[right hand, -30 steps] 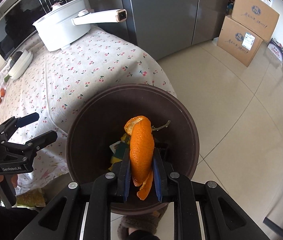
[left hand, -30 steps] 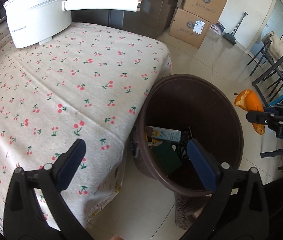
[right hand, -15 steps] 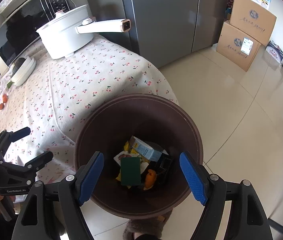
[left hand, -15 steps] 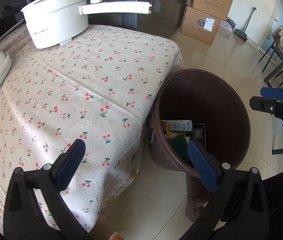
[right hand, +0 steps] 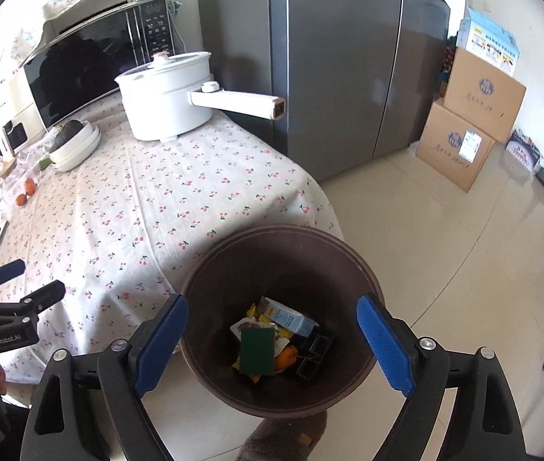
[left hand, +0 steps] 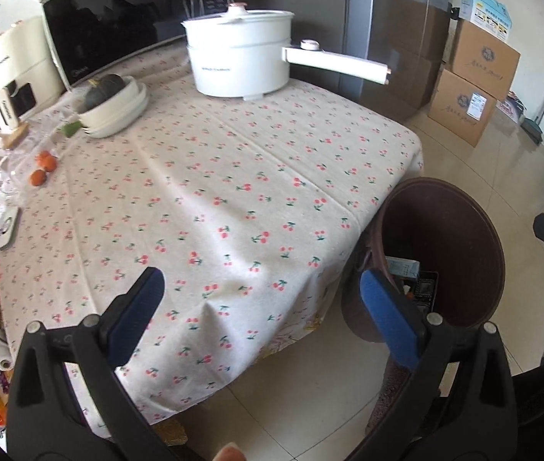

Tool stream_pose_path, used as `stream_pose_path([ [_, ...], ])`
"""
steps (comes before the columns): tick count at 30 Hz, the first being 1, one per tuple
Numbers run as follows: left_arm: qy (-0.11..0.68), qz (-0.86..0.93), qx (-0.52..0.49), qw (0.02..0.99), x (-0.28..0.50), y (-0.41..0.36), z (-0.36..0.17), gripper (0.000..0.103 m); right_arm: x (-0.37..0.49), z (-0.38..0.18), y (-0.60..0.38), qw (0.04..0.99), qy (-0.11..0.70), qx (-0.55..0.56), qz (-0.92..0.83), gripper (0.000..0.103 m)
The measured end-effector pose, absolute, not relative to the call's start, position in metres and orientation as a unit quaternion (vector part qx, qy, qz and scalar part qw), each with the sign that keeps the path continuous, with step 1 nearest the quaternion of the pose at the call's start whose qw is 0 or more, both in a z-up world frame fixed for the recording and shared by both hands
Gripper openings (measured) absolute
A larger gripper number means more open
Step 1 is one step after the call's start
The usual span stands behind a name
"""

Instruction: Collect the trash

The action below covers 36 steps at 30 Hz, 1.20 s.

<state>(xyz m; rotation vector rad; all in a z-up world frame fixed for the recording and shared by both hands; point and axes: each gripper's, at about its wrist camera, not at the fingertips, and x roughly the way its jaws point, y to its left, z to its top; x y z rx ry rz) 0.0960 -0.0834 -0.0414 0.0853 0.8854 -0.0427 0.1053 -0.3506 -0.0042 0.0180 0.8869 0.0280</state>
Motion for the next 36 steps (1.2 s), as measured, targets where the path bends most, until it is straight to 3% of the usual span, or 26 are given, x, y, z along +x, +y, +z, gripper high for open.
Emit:
stream_pose_path([
  [2,0.412,-0.004,0.035,0.91,0.087,-0.076,-0.036,0.102,0.096,0.002,-0.343,0.91,0.414,0.001,0.013,0.103],
  [11,0.36,0.03,0.015,0.932,0.062,-0.06,-0.016,0.102,0.066,0.019,-0.314,0.936,0.347,-0.03,0.042,0.103],
  [36,0.362,0.023,-0.02,0.932,0.054,-0.059,-0.015,0.102,0.067,0.02,-0.31,0.936,0.345,-0.014,0.061,0.103],
])
